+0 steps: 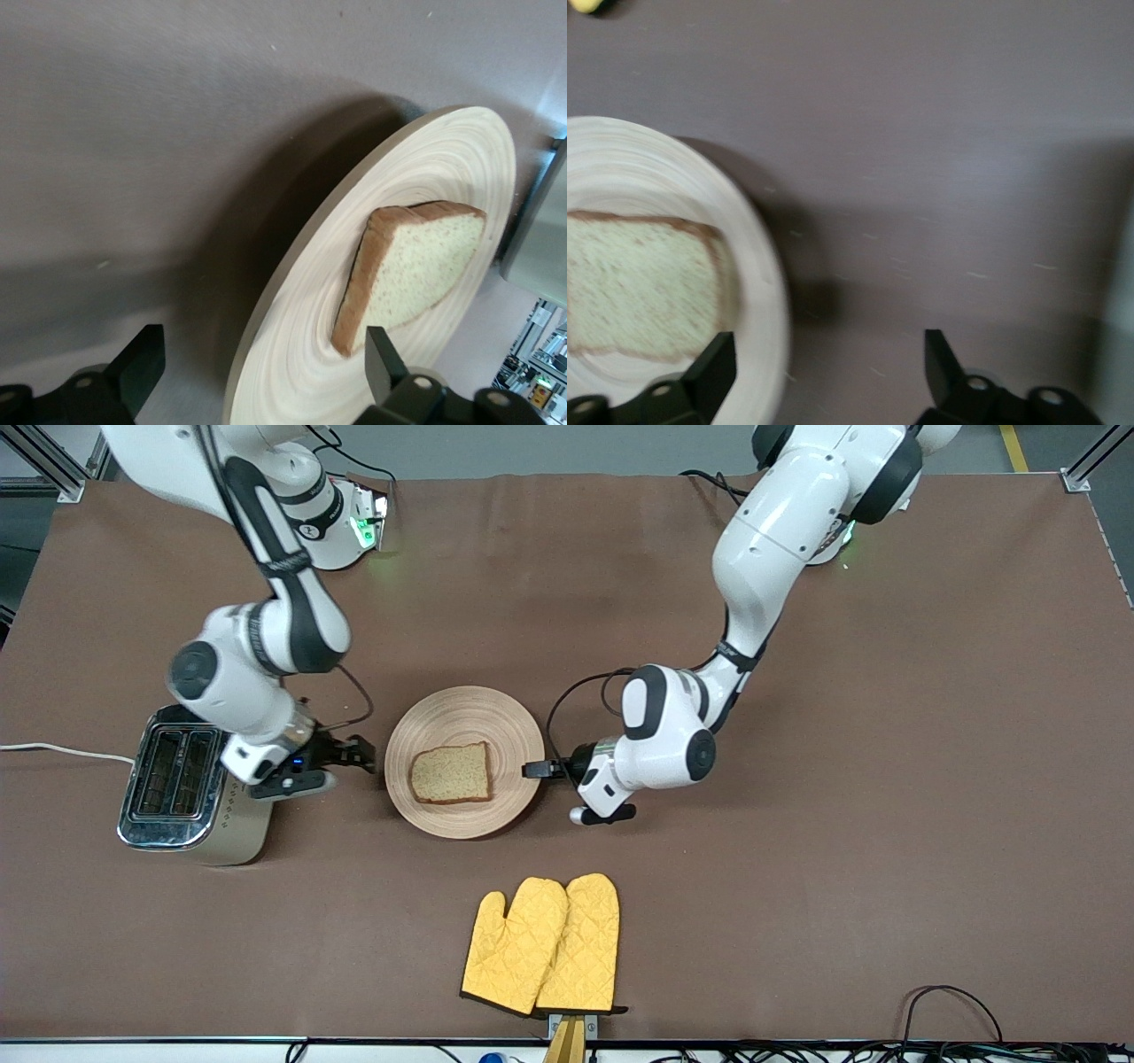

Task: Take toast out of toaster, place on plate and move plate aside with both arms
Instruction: 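Open the right gripper over the toast while the left gripper grips the plate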

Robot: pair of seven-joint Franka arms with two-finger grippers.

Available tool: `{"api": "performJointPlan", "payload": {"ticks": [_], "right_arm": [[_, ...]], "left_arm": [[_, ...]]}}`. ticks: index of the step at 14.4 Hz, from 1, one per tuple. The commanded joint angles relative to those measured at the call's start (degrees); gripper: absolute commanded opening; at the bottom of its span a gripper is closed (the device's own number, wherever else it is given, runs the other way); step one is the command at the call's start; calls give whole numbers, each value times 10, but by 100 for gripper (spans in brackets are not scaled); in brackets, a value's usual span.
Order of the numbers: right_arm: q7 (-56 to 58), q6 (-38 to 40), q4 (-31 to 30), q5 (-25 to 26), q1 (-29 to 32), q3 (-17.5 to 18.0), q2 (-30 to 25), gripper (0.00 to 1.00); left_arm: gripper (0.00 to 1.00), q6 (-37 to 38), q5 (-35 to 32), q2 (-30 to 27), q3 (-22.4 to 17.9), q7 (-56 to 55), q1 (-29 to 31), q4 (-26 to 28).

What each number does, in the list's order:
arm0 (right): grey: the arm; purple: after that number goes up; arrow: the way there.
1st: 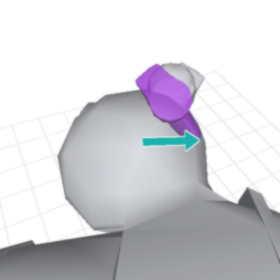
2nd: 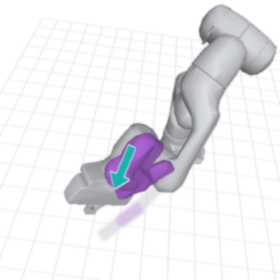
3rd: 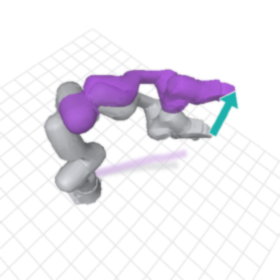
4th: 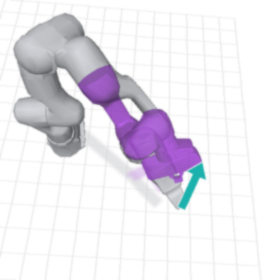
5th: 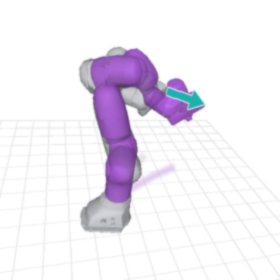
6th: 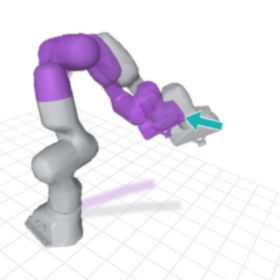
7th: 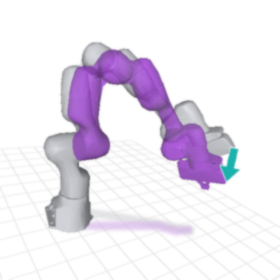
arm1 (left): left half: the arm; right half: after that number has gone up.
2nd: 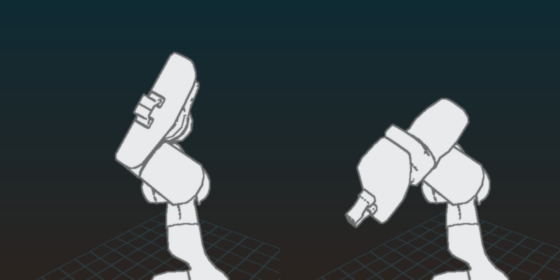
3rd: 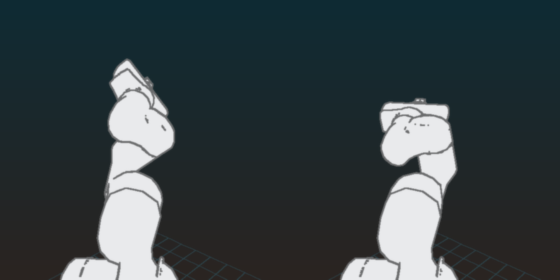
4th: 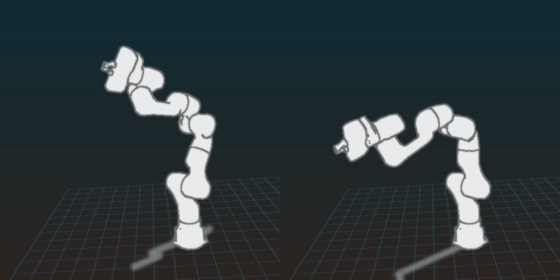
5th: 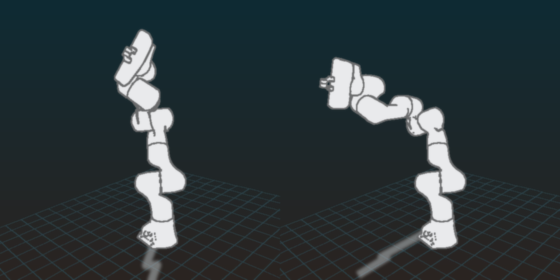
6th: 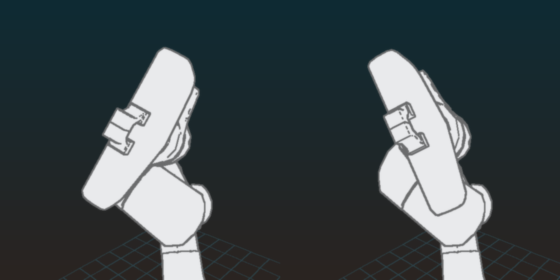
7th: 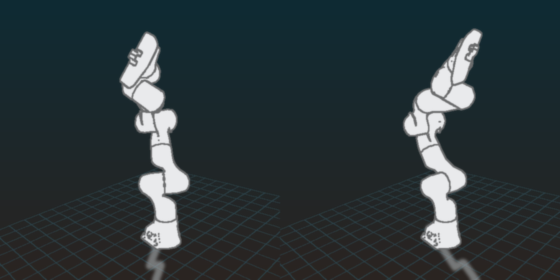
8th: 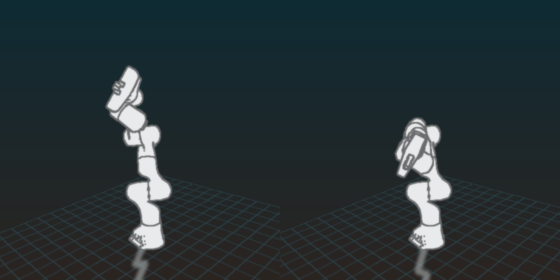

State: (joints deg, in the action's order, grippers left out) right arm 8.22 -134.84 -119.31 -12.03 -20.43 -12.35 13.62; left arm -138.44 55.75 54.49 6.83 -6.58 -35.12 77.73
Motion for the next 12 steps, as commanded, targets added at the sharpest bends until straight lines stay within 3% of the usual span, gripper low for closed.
{"api": "performJointPlan", "payload": {"ticks": [1, 2, 3, 4, 5, 10, 12], "right_arm": [[1, 167, 125, 73, 3, -57, -15, 100], [1, 209, 168, 83, 4, -71, -12, 100], [1, 241, 202, 84, 6, -84, -13, 100], [0, 266, 229, 84, 7, -92, -14, 100], [-2, 302, 258, 84, 9, -101, -15, 100], [-51, 465, 342, 84, 11, -109, -38, 100], [-53, 487, 348, 83, 10, -109, -64, 100]], "left_arm": [[65, -41, 15, 27, 20, 19, -2, -28], [37, -44, 16, 28, 20, 40, -7, -28], [26, -44, 16, 28, 20, 57, -7, -27], [8, -44, 17, 26, 20, 68, -6, -25], [1, -44, 20, 25, 20, 73, -6, -25], [0, -37, 18, 13, 20, 189, 15, -12], [0, 20, 11, -18, 20, 210, 57, 10]]}}
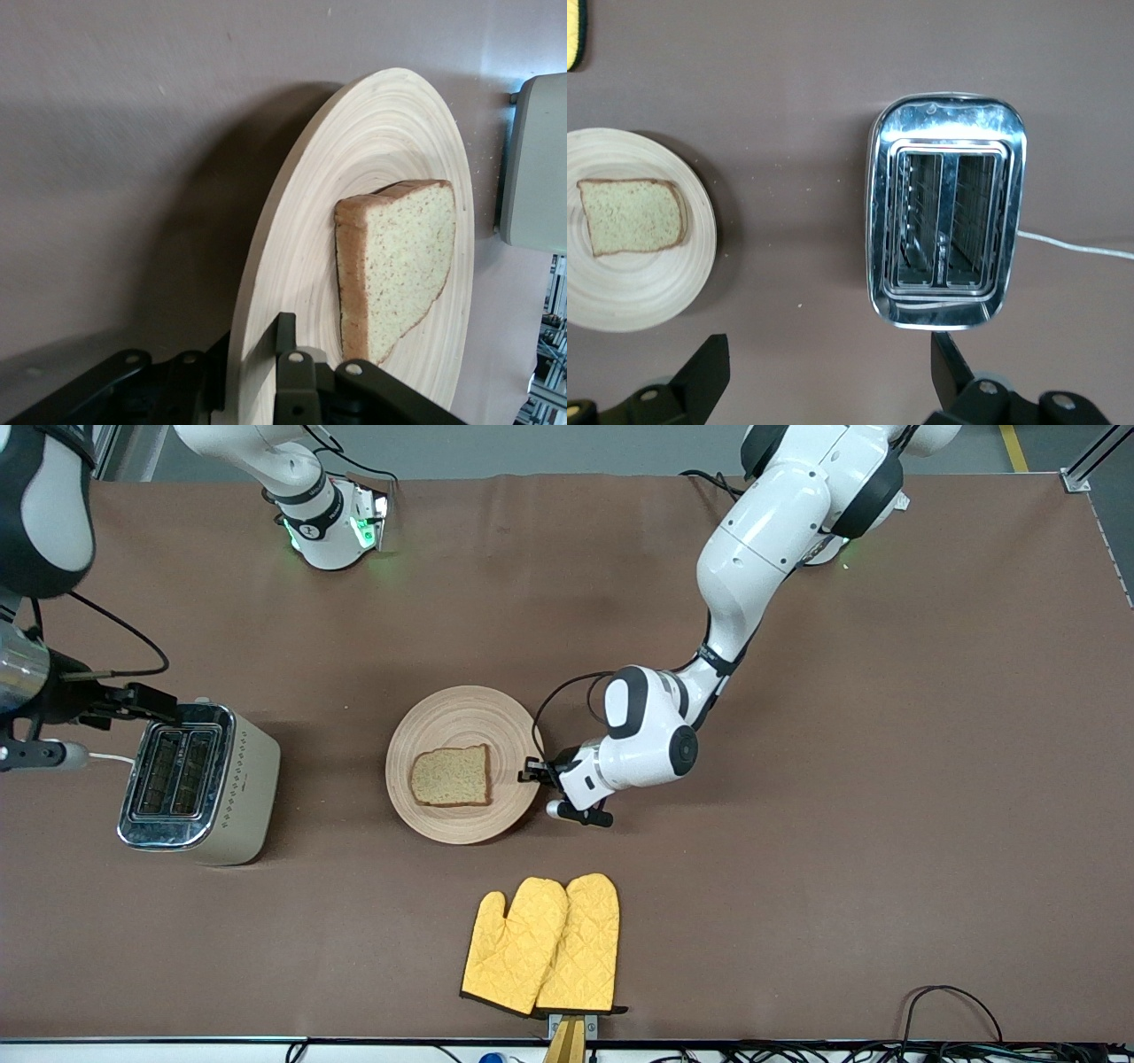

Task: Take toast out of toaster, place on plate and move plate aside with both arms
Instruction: 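Slide the wooden plate with the toast across the table with the left gripper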

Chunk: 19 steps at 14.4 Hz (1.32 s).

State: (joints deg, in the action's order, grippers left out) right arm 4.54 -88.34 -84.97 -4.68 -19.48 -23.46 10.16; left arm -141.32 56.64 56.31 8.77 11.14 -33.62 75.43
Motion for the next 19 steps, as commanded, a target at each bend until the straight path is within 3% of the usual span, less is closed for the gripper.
{"api": "performJointPlan", "payload": {"ticks": [1, 5, 11, 15, 19], "right_arm": [[-19, 22, 4, 10, 1, 3, -41, 100], [-25, 36, 5, 11, 2, 3, -42, 100], [-30, 40, 4, 11, 3, 2, -42, 100], [-30, 39, 3, 11, 5, 2, -42, 100], [-29, 40, 3, 11, 8, 3, -42, 100]], "left_arm": [[0, 89, -5, -49, 0, 48, 69, 34], [0, 260, -30, -65, 1, 162, 214, 31], [0, 473, -78, -43, 0, 336, 432, 8], [0, 507, -122, -19, -4, 385, 534, 1], [0, 504, -125, 15, -18, 402, 582, -9]]}}
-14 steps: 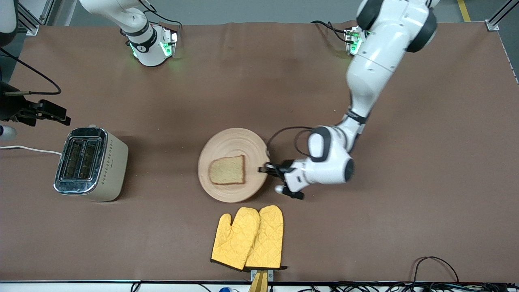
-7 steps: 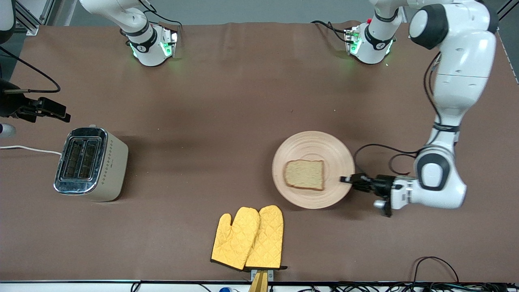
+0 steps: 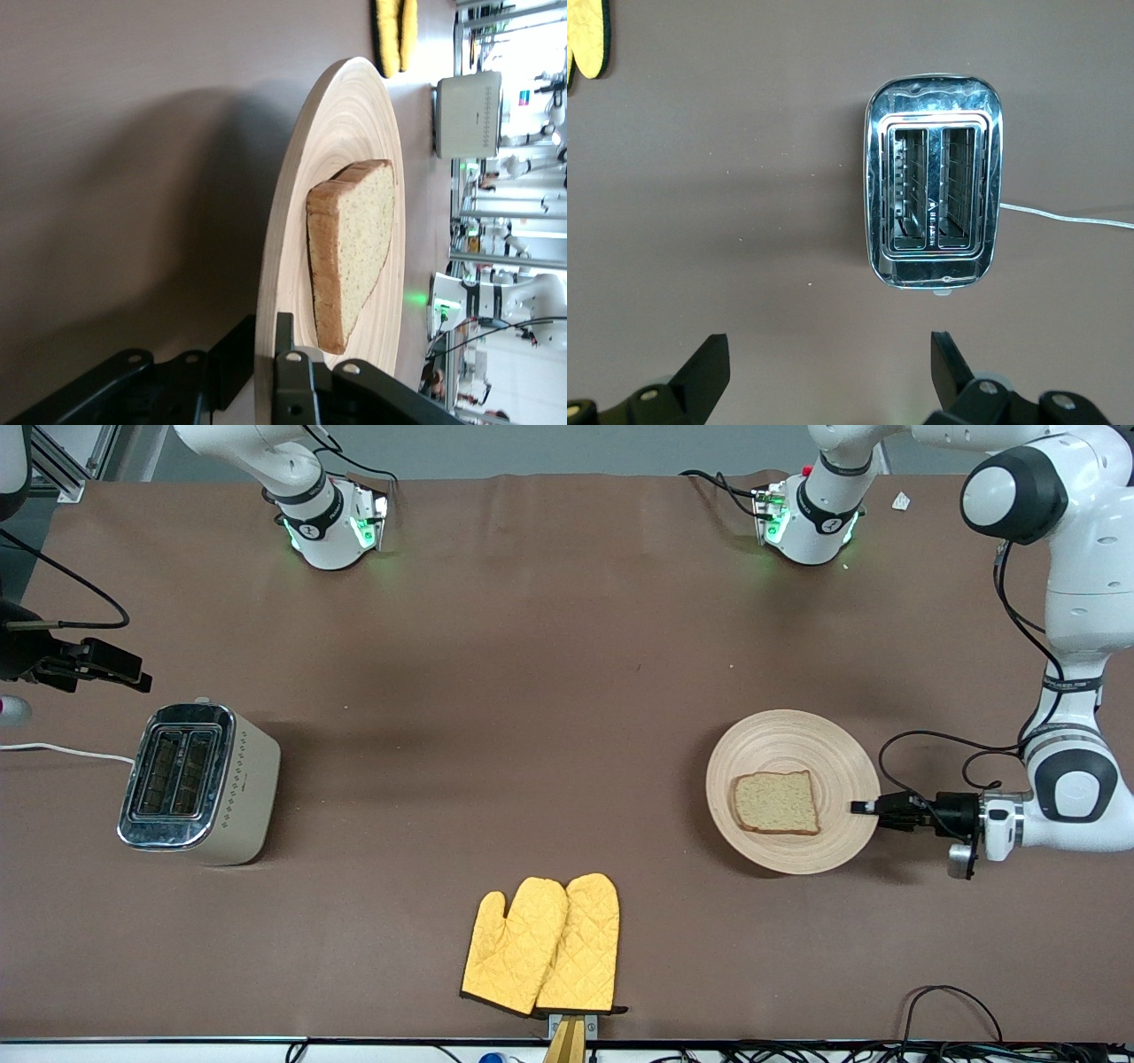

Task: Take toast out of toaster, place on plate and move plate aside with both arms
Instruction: 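Slide the wooden plate with the toast across the table with the left gripper, then open the left gripper and withdraw it from the plate rim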

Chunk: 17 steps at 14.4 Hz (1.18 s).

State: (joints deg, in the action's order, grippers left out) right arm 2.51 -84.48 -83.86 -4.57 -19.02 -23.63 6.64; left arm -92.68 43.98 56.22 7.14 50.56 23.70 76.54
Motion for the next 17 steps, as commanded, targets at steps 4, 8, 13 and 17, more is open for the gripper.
{"api": "performJointPlan", "payload": {"ticks": [4, 8, 13, 17], "right_arm": [[-8, 1, -7, 9, 3, 4, -7, 100], [-1, 1, -9, 6, 15, 4, -7, 100], [-2, 2, -7, 6, 14, 6, -6, 100], [-8, 2, -6, 6, 12, 10, -6, 100]], "left_arm": [[28, 17, 1, 17, -14, 17, 16, -23], [100, 17, -49, 6, -18, 13, 10, -59], [100, -36, -222, -97, -17, -43, -94, -111], [100, -36, -310, -204, -17, -231, -198, -111]]}}
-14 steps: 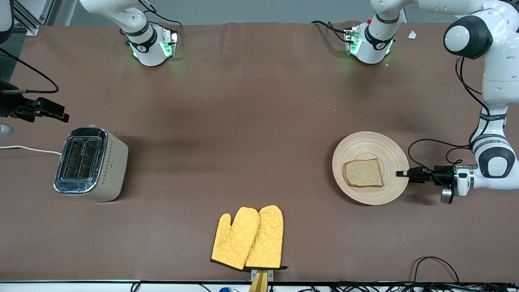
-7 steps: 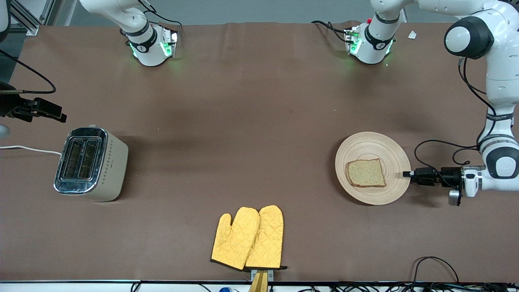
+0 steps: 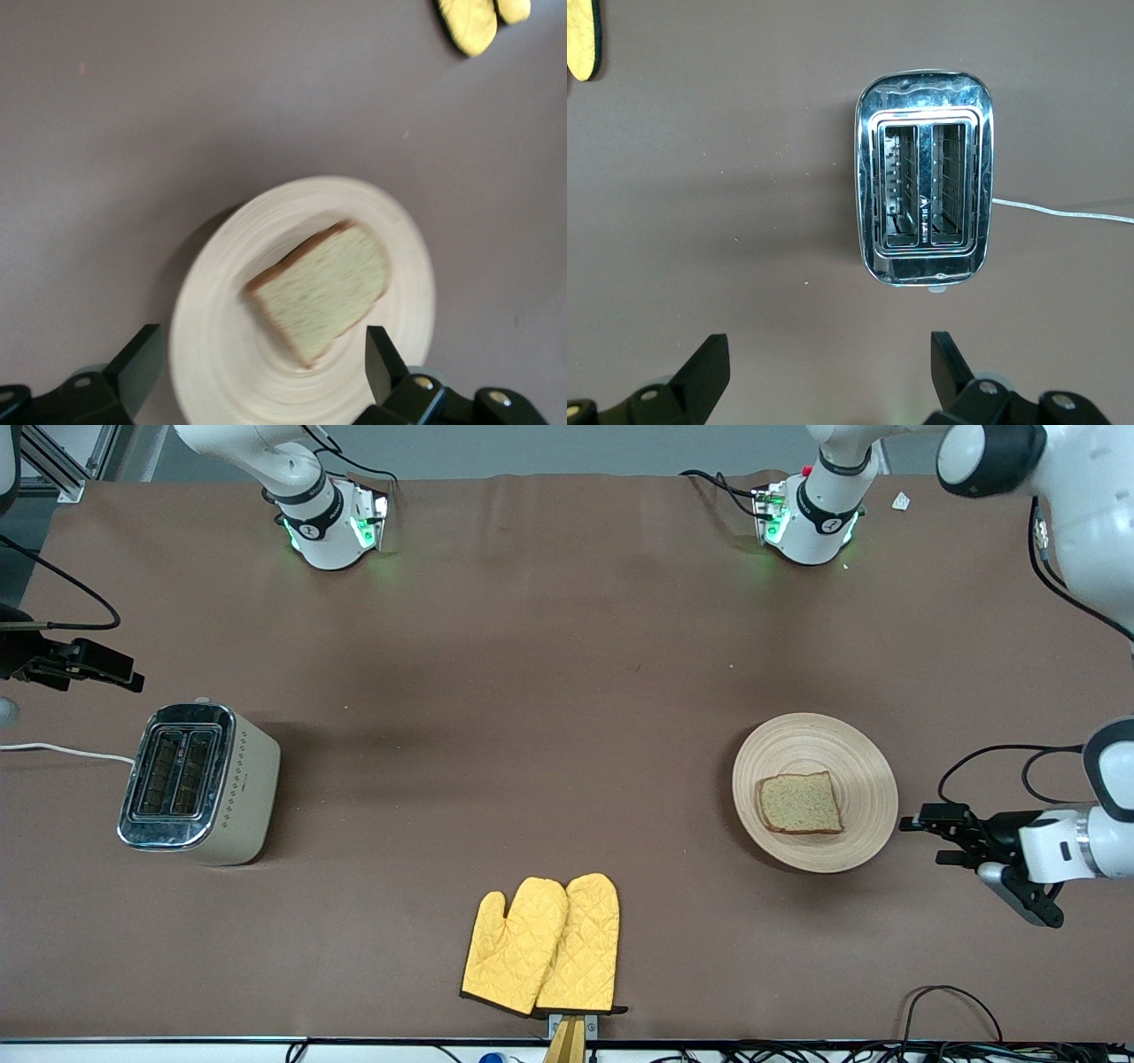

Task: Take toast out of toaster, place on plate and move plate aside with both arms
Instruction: 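Open the left gripper and withdraw it from the plate rim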

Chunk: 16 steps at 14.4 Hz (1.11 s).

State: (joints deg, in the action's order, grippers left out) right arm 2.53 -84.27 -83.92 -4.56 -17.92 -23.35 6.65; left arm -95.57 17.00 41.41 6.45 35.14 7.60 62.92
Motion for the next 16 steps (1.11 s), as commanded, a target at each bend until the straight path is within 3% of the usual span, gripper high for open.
{"api": "performJointPlan", "payload": {"ticks": [1, 4, 6, 9, 11, 13, 16], "right_arm": [[-9, -1, -5, 6, 1, 7, -6, 100], [-8, 2, -6, 6, 1, 7, -7, 100], [-7, 2, -6, 6, 1, 6, -7, 100], [-5, 2, -6, 6, 2, 6, -7, 100], [-4, 2, -7, 5, 1, 6, -7, 100], [-3, 2, -6, 5, 2, 5, -7, 100], [-2, 2, -7, 5, 2, 5, -7, 100]], "left_arm": [[100, -4, -59, -83, -9, -143, -52, 27], [100, 27, -92, -150, -9, -235, -84, 28], [100, 36, -149, -203, -5, -299, -102, 32], [100, 101, -156, -268, -4, -367, -99, 53], [100, 103, -157, -303, -5, -371, -95, 77], [100, 87, -157, -348, -4, -406, -96, 126], [100, 16, -158, -433, -4, -399, -95, 260]]}}
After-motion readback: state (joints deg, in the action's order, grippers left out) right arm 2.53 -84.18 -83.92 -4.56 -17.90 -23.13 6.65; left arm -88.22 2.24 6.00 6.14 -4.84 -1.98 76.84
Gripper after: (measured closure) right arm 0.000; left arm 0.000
